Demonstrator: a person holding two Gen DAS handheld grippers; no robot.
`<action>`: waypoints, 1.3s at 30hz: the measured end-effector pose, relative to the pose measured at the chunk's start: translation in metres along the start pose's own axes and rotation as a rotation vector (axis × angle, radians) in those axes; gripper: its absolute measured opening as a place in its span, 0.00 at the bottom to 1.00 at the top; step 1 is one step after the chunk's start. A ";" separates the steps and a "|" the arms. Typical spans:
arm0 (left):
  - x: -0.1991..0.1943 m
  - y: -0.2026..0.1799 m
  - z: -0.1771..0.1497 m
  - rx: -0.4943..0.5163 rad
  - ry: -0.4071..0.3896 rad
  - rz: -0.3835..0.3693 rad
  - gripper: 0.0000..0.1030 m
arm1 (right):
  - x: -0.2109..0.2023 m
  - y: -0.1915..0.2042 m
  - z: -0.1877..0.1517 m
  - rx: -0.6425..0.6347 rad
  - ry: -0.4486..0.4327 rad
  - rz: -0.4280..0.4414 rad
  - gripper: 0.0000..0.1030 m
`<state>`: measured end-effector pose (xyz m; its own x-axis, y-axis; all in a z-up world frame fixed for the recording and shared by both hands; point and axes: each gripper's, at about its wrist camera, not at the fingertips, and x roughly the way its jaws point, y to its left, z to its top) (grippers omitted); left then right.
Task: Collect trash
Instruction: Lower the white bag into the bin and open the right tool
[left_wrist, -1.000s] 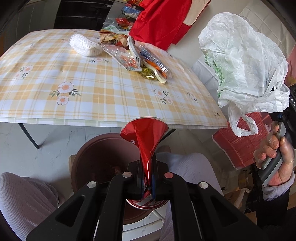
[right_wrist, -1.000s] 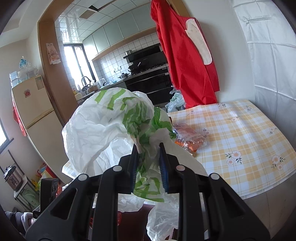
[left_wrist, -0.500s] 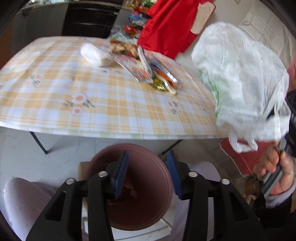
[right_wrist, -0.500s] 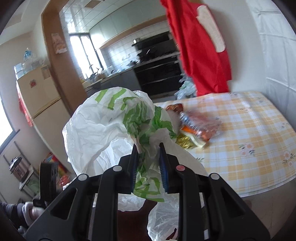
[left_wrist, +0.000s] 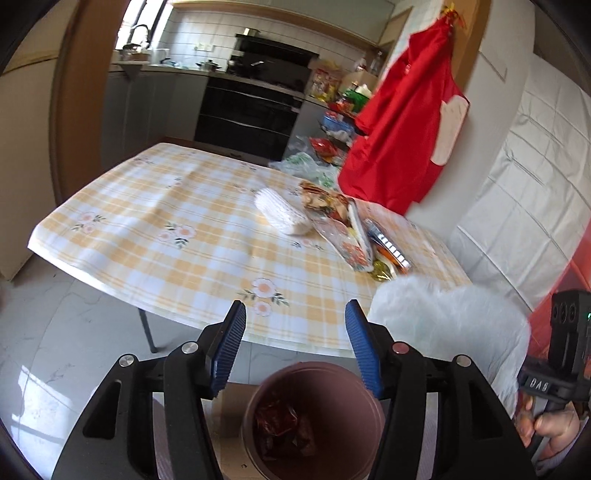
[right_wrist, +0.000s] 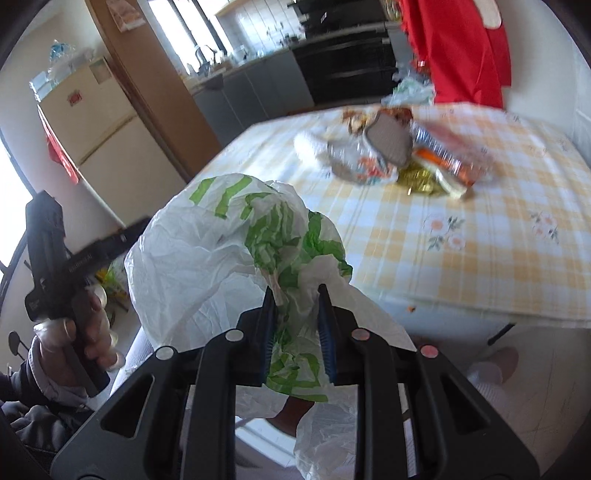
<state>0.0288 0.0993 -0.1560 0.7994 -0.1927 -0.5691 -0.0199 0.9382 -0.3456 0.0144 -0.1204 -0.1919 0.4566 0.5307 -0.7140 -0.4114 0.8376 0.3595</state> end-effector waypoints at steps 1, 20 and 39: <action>-0.002 0.003 0.000 -0.008 -0.007 0.014 0.55 | 0.005 0.001 -0.003 0.001 0.026 -0.001 0.24; 0.015 0.028 -0.019 -0.032 0.022 0.092 0.62 | 0.064 -0.003 -0.022 0.071 0.246 -0.019 0.72; 0.026 0.018 -0.027 0.014 0.054 0.095 0.62 | 0.024 -0.044 -0.008 0.148 -0.007 -0.278 0.94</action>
<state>0.0332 0.1033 -0.1971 0.7607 -0.1177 -0.6383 -0.0850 0.9569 -0.2778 0.0373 -0.1454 -0.2292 0.5408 0.2795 -0.7934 -0.1514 0.9601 0.2350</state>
